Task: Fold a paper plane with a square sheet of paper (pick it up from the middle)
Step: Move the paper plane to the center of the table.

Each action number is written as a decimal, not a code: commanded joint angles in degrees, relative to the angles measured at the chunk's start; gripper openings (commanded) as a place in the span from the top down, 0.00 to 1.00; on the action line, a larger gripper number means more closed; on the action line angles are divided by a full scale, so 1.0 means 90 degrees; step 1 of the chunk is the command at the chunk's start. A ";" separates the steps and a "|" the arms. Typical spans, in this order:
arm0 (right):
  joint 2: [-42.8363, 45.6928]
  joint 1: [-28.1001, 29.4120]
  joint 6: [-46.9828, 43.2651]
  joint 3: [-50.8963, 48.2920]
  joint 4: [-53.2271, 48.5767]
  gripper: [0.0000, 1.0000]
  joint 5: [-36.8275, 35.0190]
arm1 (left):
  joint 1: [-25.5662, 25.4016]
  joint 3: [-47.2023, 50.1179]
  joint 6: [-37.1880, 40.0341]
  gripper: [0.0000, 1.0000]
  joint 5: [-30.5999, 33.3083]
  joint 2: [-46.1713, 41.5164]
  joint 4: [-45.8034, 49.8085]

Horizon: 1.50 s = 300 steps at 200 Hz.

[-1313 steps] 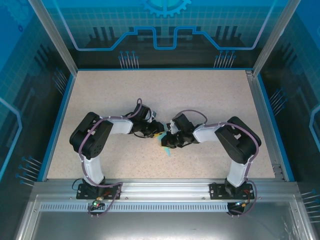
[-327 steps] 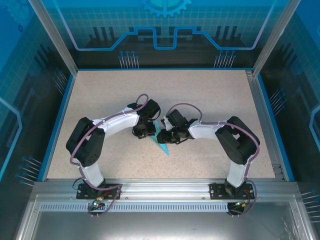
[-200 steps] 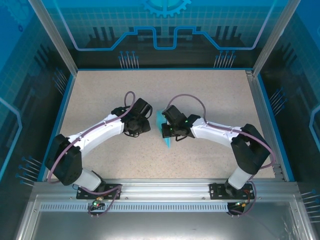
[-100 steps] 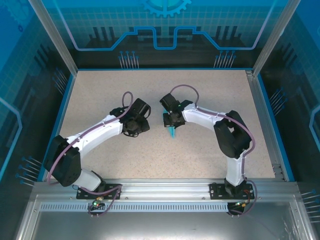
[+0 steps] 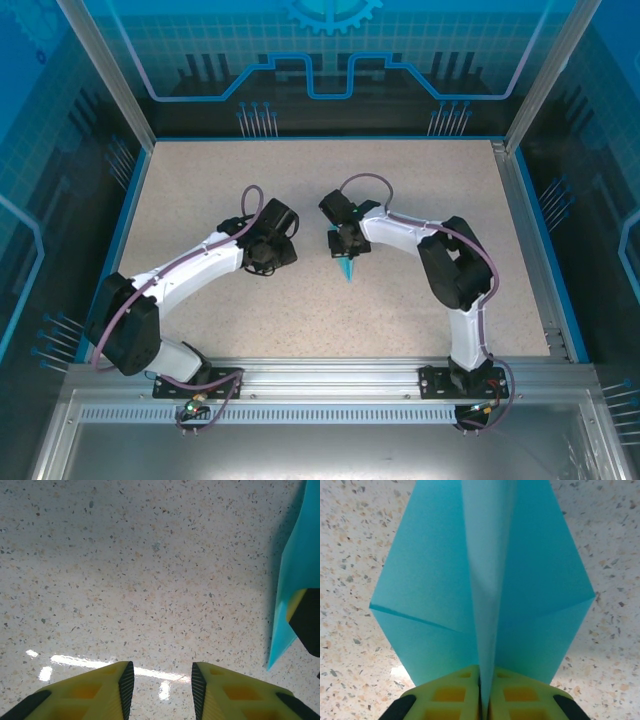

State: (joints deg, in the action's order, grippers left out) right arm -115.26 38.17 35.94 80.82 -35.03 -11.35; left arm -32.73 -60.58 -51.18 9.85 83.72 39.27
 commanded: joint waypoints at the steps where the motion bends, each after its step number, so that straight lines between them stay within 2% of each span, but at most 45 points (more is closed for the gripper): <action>1: -0.0218 -0.0071 0.0002 0.0205 -0.0197 0.88 0.0096 | 0.0068 0.0110 -0.0145 0.61 0.0039 -0.0112 -0.0049; 96: -0.0738 -0.0082 0.0179 0.0376 -0.0454 0.77 0.0065 | 0.0109 0.0168 -0.0158 0.60 0.0029 -0.0088 -0.0060; 144: -0.1131 -0.0055 0.0752 0.0605 -0.0863 0.71 -0.0033 | 0.0123 0.0164 -0.0154 0.60 0.0049 -0.0103 -0.0049; 174: -0.1259 0.0112 0.1226 0.0920 -0.1247 0.66 -0.0454 | 0.0136 0.0150 -0.0140 0.60 0.0068 -0.0113 -0.0071; 225: -0.1546 0.0116 0.1037 0.1313 -0.1416 0.62 -0.0385 | 0.0135 0.0205 -0.0158 0.61 0.0088 -0.0210 -0.0070; 264: -0.1322 0.0124 0.0891 0.1343 -0.1392 0.61 -0.0325 | 0.0145 0.0256 -0.0145 0.60 0.0096 -0.0295 -0.0132; 300: -0.0843 0.0123 0.0691 0.1400 -0.1362 0.56 -0.0257 | 0.0141 0.0247 -0.0051 0.59 0.0187 -0.0357 -0.0149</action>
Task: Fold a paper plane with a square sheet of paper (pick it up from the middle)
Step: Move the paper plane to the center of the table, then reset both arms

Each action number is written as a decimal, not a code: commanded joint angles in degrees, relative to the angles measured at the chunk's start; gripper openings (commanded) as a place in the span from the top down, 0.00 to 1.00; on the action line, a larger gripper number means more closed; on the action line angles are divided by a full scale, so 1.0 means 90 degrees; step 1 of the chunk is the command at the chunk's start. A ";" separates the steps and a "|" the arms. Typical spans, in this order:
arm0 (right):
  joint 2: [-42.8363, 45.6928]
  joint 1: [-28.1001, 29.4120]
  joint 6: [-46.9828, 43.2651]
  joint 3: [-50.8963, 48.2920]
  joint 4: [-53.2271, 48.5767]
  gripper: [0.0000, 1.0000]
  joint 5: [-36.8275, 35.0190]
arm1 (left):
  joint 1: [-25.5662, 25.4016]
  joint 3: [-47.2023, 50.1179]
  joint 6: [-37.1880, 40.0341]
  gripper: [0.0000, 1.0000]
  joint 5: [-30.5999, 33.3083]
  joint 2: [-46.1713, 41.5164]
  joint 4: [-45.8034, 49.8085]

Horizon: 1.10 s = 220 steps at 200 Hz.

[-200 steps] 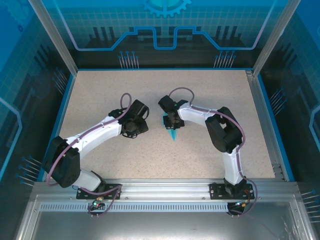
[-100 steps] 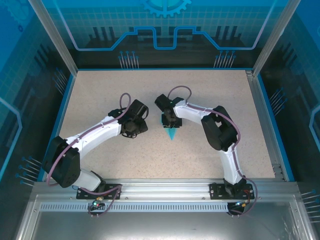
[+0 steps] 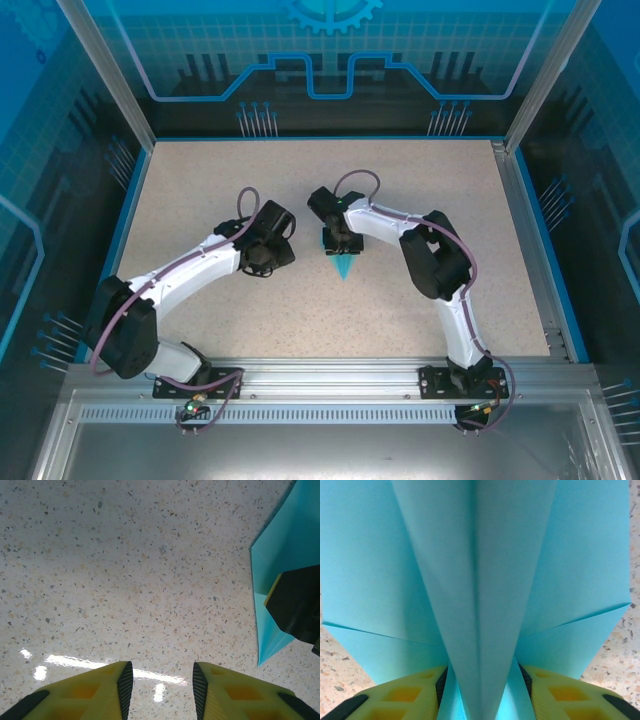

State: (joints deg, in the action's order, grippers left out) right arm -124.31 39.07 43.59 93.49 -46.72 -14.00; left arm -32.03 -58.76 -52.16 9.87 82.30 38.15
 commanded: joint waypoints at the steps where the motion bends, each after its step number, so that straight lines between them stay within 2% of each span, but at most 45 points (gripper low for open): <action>1: 0.0176 0.0024 -0.0168 -0.0008 -0.0063 0.56 0.0044 | 0.0063 0.0050 0.0061 0.59 0.0189 -0.0204 -0.0018; 80: 0.1102 0.0020 -0.0313 -0.0016 -0.0338 0.47 -0.0098 | 0.0063 0.0084 0.0128 0.58 0.0420 -0.0379 0.0049; 106: 0.1817 0.0036 -0.0460 -0.0275 -0.0237 0.42 -0.0486 | 0.0072 0.0125 0.0197 0.56 0.0562 -0.0522 0.0002; 130: 0.2994 0.0039 -0.0702 -0.0894 0.0161 0.37 -0.1304 | 0.0071 0.0231 0.0337 0.52 0.0894 -0.0791 -0.0090; 150: 0.4120 -0.0007 -0.0973 -0.1614 0.0599 0.35 -0.2302 | 0.0090 0.0373 0.0555 0.45 0.1387 -0.1127 -0.0155; 164: 0.4851 -0.0099 -0.1154 -0.2184 0.0961 0.34 -0.3081 | 0.0160 0.0437 0.0660 0.29 0.1883 -0.1355 -0.0099; 181: 0.5623 -0.0453 -0.1508 -0.3041 0.1638 0.31 -0.3746 | 0.0334 0.0564 0.0936 0.16 0.2386 -0.1573 -0.0171; 205: 0.6326 -0.1331 -0.2411 -0.4281 0.2685 0.28 -0.3663 | 0.0746 0.0764 0.1330 0.02 0.3065 -0.1714 -0.0400; 220: 0.6523 -0.2031 -0.2963 -0.5045 0.3402 0.22 -0.3128 | 0.1107 0.1050 0.1745 0.01 0.3346 -0.1781 -0.0924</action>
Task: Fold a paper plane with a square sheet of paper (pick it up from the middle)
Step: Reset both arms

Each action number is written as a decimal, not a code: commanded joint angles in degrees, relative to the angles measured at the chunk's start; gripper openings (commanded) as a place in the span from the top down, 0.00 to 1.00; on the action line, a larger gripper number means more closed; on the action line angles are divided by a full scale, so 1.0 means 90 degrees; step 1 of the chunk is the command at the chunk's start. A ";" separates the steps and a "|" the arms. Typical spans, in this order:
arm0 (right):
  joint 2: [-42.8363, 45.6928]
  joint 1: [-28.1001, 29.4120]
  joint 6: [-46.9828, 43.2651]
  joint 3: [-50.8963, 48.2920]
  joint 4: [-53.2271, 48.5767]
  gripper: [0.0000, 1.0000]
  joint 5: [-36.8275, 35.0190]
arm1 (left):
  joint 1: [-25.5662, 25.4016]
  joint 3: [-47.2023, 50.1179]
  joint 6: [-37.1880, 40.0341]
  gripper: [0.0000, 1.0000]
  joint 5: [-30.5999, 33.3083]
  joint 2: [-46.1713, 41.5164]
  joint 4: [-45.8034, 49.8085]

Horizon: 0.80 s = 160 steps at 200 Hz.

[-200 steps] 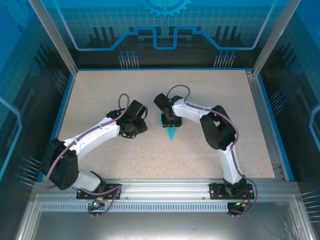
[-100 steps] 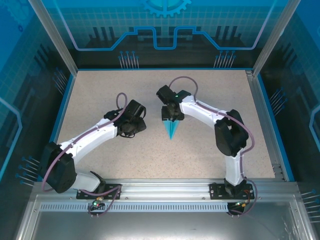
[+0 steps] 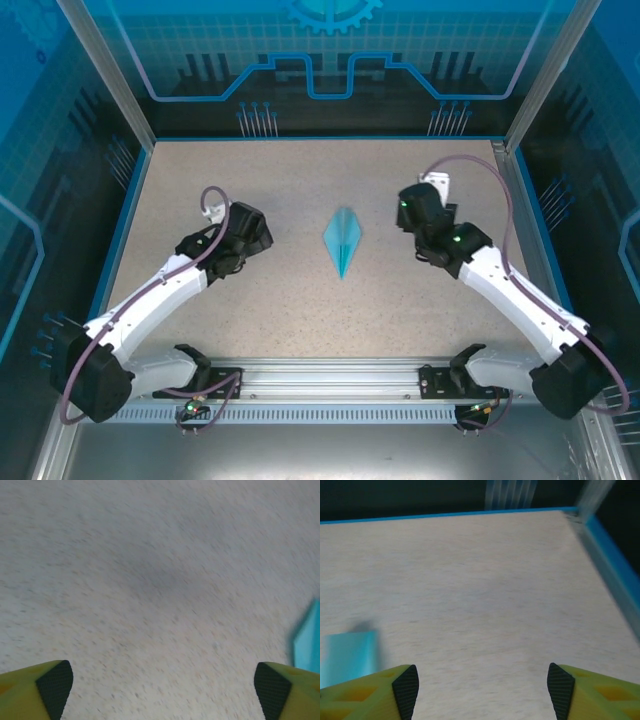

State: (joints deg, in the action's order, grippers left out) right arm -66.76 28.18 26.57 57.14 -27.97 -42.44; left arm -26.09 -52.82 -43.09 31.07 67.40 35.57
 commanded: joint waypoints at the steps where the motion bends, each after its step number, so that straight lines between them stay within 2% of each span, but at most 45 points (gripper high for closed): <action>1: 0.0131 -0.0873 -0.1103 -0.1061 0.1368 0.22 0.0069 | 0.0481 0.0409 0.0780 0.01 0.0996 -0.0125 -0.0688; 24: -0.0001 -0.1784 -0.1658 -0.1769 0.2114 0.22 0.1077 | 0.0925 0.0870 0.1703 0.01 0.1389 -0.0111 -0.1820; 47: -0.0468 -0.2299 -0.1865 -0.2172 0.2909 0.22 0.1379 | 0.1430 0.0954 0.2199 0.01 0.1330 0.0129 -0.2397; 73: -0.0767 -0.2355 -0.1987 -0.2446 0.3671 0.22 0.1812 | 0.1653 0.0949 0.2789 0.01 0.1700 0.0622 -0.2870; 91: -0.1222 -0.2389 -0.2150 -0.2483 0.4078 0.22 0.1881 | 0.1803 0.1024 0.2922 0.01 0.1468 0.0966 -0.3288; 114: -0.1553 -0.2385 -0.2445 -0.2538 0.4763 0.22 0.2088 | 0.1806 0.1272 0.3354 0.01 0.1211 0.1407 -0.4291; 132: -0.1650 -0.2398 -0.2617 -0.2737 0.5680 0.22 0.2427 | 0.1814 0.1709 0.3849 0.01 0.0984 0.1544 -0.5611; 144: -0.1739 -0.2396 -0.2732 -0.2742 0.5906 0.22 0.2710 | 0.1814 0.1794 0.4184 0.01 0.0865 0.1661 -0.6012; 160: -0.1880 -0.2431 -0.2882 -0.3059 0.6775 0.22 0.3034 | 0.1878 0.2109 0.4514 0.01 0.0623 0.1768 -0.6831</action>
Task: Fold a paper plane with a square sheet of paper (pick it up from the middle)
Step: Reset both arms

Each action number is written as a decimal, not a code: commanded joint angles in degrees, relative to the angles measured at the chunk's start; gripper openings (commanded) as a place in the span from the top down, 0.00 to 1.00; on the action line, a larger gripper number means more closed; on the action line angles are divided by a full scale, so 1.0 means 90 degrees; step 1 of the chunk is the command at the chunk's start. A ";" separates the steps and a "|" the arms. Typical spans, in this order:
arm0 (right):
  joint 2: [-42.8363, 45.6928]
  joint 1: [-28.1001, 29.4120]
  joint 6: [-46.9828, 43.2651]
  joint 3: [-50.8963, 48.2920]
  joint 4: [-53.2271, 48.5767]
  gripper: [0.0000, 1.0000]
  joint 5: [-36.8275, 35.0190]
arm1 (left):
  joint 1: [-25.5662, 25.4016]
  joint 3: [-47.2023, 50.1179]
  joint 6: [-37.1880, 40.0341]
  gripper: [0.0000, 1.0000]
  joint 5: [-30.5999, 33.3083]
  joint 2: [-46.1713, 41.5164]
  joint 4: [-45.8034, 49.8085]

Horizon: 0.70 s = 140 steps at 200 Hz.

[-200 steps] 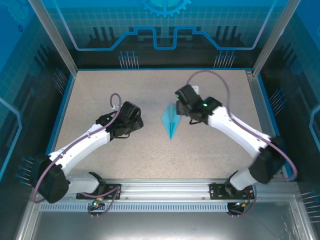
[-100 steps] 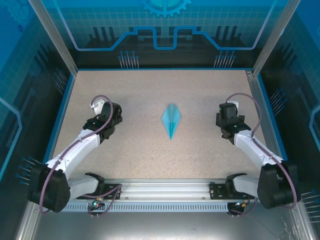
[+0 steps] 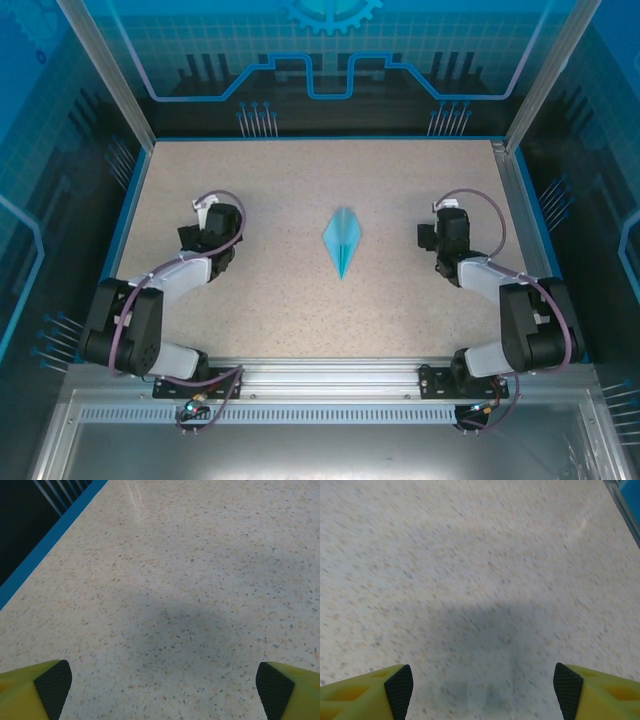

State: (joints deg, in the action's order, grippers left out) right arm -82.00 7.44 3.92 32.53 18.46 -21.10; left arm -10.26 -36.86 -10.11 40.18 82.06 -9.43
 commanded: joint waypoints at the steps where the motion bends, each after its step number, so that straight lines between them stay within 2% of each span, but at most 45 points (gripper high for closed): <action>1: -0.0197 -0.0130 -0.0362 -0.0334 0.1648 0.22 0.0694 | 0.0127 0.0366 0.0859 0.01 -0.0406 0.0144 -0.1905; 19: -0.0236 -0.0163 -0.0359 -0.0530 0.1976 0.22 0.0836 | 0.0450 0.0639 0.0706 0.01 -0.1022 0.0233 -0.2368; 33: -0.0222 -0.0169 -0.0447 -0.0915 0.2660 0.20 0.1099 | 0.0619 0.0980 0.0693 0.01 -0.1484 0.0350 -0.3050; 47: -0.0470 -0.0155 -0.0656 -0.1291 0.3608 0.17 0.1408 | 0.0652 0.1116 0.0775 0.01 -0.1839 0.0294 -0.3231; 67: -0.0448 -0.0186 -0.0563 -0.1012 0.2980 0.10 0.1377 | 0.0793 0.1403 0.0842 0.01 -0.2517 0.0313 -0.3727; 70: -0.0437 -0.0239 -0.0518 -0.0956 0.2846 0.03 0.1413 | 0.0882 0.1492 0.0780 0.01 -0.2623 0.0415 -0.3933; 76: -0.0468 -0.0329 -0.0456 -0.0937 0.2898 0.01 0.1545 | 0.0968 0.1712 0.0764 0.01 -0.2747 0.0605 -0.4598; 80: -0.0452 -0.0352 -0.0437 -0.0938 0.2834 0.01 0.1544 | 0.0974 0.1719 0.0771 0.01 -0.2760 0.0588 -0.4614; 87: -0.0464 -0.0341 -0.0438 -0.0931 0.2870 0.01 0.1545 | 0.0965 0.1566 0.0721 0.01 -0.2762 0.0458 -0.4014; 95: -0.0451 -0.0341 -0.0436 -0.0921 0.2814 0.01 0.1539 | 0.0969 0.1635 0.0770 0.01 -0.2744 0.0545 -0.4349; 140: -0.0450 -0.0339 -0.0442 -0.0929 0.2842 0.01 0.1549 | 0.0847 0.1590 0.0850 0.01 -0.2642 0.0527 -0.4216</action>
State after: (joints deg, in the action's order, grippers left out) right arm -85.80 5.19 -0.27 23.11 42.02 -8.27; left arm -2.22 -22.74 -3.88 18.09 86.70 -43.94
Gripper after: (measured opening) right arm 0.992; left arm 0.987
